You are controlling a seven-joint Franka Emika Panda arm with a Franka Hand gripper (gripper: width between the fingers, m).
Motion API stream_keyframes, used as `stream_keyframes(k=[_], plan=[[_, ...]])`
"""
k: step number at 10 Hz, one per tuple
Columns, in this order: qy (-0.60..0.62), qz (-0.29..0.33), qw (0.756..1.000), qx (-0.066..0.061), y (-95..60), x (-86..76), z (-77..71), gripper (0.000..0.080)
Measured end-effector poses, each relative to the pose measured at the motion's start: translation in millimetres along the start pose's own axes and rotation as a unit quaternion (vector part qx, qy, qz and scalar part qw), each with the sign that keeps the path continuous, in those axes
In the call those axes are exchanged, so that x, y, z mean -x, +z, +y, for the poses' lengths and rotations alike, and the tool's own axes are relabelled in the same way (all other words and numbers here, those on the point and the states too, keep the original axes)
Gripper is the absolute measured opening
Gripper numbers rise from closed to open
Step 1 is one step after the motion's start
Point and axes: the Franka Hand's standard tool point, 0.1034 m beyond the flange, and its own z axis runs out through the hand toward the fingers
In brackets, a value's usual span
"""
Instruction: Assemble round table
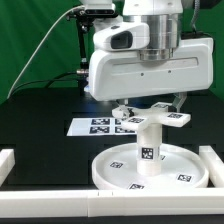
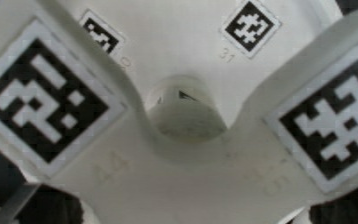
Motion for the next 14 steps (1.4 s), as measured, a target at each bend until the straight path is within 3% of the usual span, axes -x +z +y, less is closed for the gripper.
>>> stream_keyframes(k=[1,2,3,6,8,10,11,14], plan=[[0.000,0.000,1.000,0.000,0.1,0.1,0.3,0.0640],[0.002,0.000,1.000,0.001,-0.1,0.3,2.1,0.0477],[0.002,0.000,1.000,0.001,0.1,0.4,2.2,0.0445],[0.017,0.000,1.000,0.001,0.3,0.6,2.5,0.0445],[0.127,0.030,0.991,0.011,0.9,-1.5,1.9,0.0446],[0.314,0.046,0.948,0.002,1.3,-1.4,1.9,0.0446],[0.378,0.051,0.924,-0.012,1.2,-0.9,2.3,0.0446],[0.451,0.050,0.891,-0.016,1.2,-1.0,2.3,0.0448]])
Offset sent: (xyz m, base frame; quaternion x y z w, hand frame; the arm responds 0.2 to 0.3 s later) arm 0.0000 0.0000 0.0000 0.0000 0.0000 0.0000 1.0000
